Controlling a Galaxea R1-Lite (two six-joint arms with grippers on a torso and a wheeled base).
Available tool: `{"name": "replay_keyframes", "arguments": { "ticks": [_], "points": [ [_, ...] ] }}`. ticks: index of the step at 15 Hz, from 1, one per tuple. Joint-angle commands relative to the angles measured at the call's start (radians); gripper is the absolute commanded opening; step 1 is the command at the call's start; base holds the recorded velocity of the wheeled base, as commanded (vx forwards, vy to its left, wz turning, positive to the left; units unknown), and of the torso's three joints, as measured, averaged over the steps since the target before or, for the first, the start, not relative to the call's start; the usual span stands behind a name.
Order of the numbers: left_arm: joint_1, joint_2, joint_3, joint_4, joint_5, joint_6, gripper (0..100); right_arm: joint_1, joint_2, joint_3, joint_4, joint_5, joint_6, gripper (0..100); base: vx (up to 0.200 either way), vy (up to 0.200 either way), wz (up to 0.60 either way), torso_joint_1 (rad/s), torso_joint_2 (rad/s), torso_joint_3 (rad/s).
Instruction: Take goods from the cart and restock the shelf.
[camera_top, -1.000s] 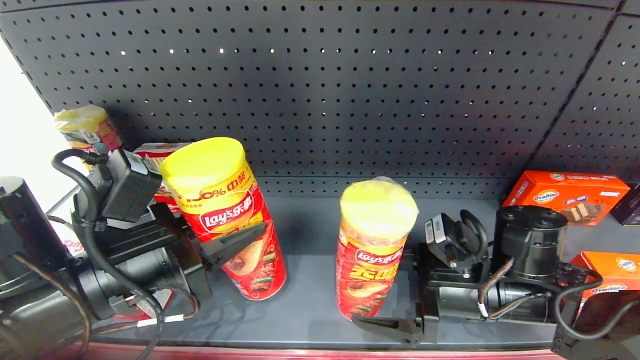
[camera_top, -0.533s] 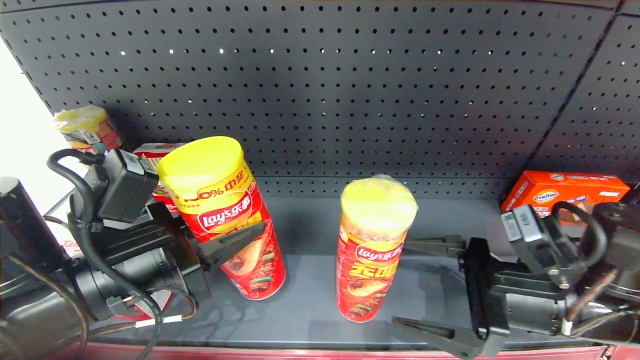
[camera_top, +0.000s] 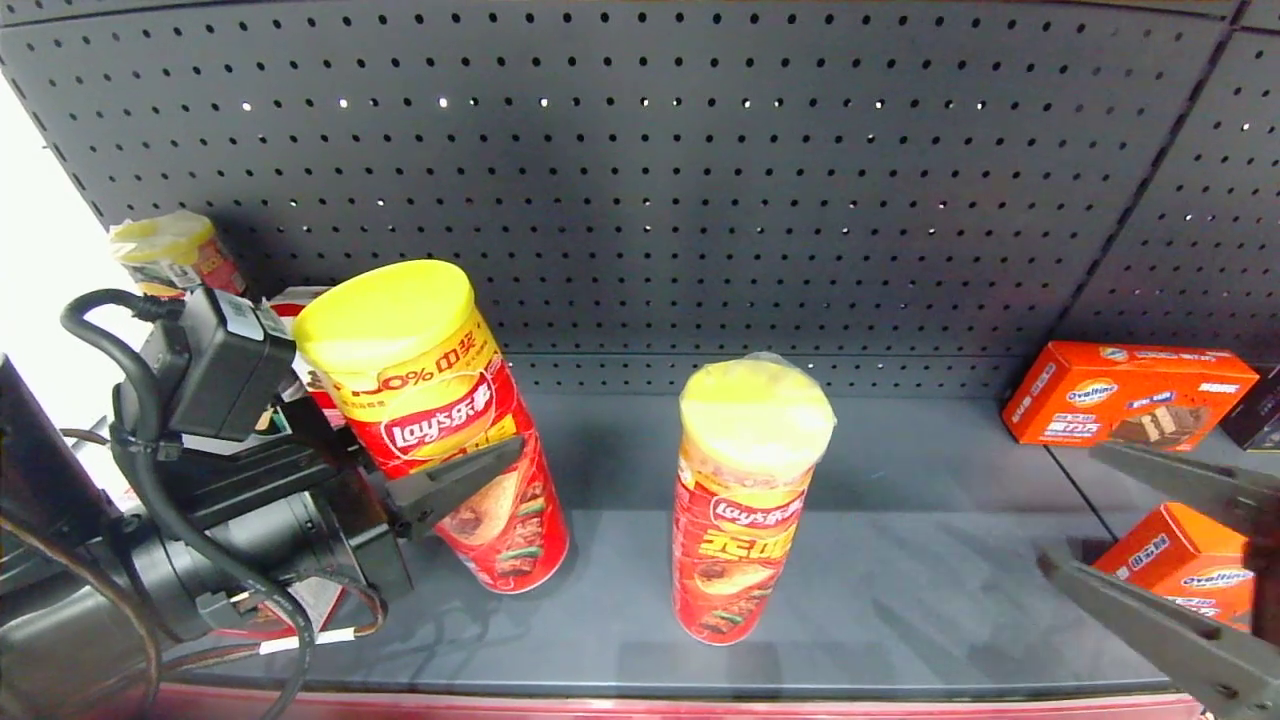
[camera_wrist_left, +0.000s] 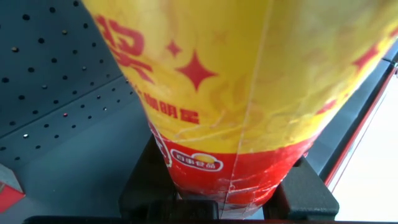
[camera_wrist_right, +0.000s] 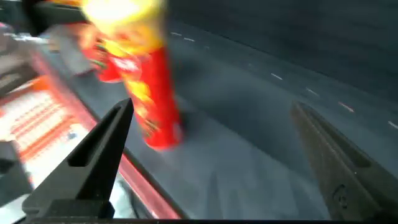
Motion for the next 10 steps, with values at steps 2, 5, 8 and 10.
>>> {"name": "replay_keyframes", "arguments": {
  "ticks": [2,5,8,10],
  "points": [
    [-0.002,-0.001,0.002,0.0,0.0,0.0,0,-0.002,-0.433,0.091,0.312,-0.214,0.007,100,0.0,0.0,0.0,0.0,0.0,0.0],
    [-0.003,-0.002,0.004,0.0,0.0,0.002,0,-0.057,-0.722,0.237,0.542,-0.332,0.007,100,0.0,0.0,0.0,0.0,0.0,0.0],
    [-0.002,-0.005,0.013,0.0,0.0,0.002,0,-0.167,-0.935,0.296,0.689,-0.338,0.011,100,0.0,0.0,0.0,0.0,0.0,0.0],
    [-0.003,-0.007,0.036,-0.002,0.0,0.002,0,-0.207,-0.935,0.296,0.691,-0.321,0.013,100,0.0,0.0,0.0,0.0,0.0,0.0]
  ]
}}
